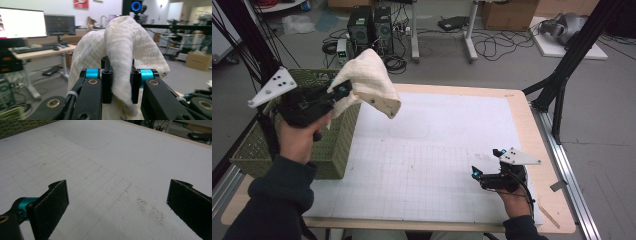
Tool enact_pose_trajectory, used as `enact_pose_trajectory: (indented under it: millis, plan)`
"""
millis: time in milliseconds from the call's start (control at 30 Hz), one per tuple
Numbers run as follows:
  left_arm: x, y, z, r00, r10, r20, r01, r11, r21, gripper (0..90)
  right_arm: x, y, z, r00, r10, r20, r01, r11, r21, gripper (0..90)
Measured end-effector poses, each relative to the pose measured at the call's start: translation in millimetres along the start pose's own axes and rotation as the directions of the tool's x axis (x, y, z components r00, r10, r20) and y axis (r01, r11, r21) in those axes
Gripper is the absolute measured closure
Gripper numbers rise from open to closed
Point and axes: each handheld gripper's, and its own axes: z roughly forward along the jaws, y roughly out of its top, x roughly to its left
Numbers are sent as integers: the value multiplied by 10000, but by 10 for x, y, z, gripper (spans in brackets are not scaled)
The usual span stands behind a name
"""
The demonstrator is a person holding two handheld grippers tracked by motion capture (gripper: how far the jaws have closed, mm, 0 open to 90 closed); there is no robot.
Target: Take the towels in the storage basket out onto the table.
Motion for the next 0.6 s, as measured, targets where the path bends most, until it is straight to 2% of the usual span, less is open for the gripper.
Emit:
enact_pose_trajectory:
  millis: [233, 400, 433, 467, 600]
  plan:
    - [-275, -144, 275, 9948, -116, 1016, 99, 9998, 167, 788, -6, -1, -11, 10000, 41, 33, -41, 10000, -17, 32]
    - [-442, -343, 476, 9856, -454, 1630, 393, 9984, 405, 787, -26, -6, -26, 9999, 15, 109, -15, 10000, -12, 32]
    - [-514, -441, 563, 9799, -573, 1910, 465, 9971, 605, 787, -28, -7, -27, 9999, 47, 115, -46, 10000, -17, 32]
    - [-514, -441, 563, 9799, -573, 1910, 465, 9971, 605, 786, -31, -9, -30, 9999, 66, 131, -66, 10000, -2, 32]
    - [-677, -666, 739, 9707, -647, 2313, 401, 9932, 1095, 784, -59, -16, -50, 9995, 73, 304, -71, 10000, -54, 32]
